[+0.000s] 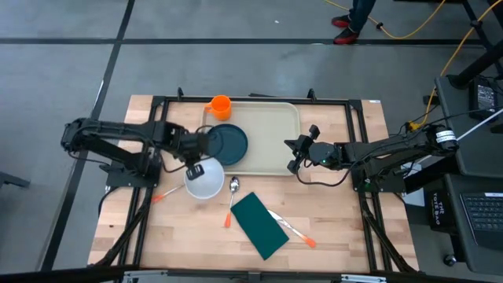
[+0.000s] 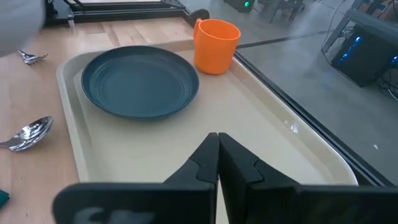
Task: Set up tray
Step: Put the white bowl on top of the green plate on the brown serving tray
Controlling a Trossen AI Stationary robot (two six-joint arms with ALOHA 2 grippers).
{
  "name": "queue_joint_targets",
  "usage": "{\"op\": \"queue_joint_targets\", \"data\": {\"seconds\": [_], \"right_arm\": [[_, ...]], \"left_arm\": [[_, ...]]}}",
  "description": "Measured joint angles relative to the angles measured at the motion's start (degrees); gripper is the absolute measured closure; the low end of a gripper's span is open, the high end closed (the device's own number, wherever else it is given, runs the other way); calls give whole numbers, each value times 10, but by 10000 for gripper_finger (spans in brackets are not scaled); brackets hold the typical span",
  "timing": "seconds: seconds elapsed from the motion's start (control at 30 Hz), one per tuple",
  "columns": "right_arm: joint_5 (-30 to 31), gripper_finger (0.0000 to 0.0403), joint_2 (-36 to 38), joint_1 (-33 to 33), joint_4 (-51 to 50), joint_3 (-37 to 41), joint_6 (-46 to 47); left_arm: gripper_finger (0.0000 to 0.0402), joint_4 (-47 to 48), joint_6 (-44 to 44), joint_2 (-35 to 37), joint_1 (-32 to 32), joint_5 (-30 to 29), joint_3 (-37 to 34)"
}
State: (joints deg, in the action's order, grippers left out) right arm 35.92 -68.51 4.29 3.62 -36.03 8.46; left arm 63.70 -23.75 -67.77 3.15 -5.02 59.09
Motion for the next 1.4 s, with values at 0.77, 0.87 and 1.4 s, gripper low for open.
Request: {"op": "queue_joint_targets", "data": {"seconds": [0.77,0.87,1.4], "right_arm": [[0,391,0,-31,14,0,3],[0,391,0,-34,14,0,4],[0,391,0,-34,26,0,-30]], "left_arm": [[398,-134,149,-31,237,55,6],[398,-118,160,-67,262,62,28],[398,-60,180,-241,342,111,137]]}}
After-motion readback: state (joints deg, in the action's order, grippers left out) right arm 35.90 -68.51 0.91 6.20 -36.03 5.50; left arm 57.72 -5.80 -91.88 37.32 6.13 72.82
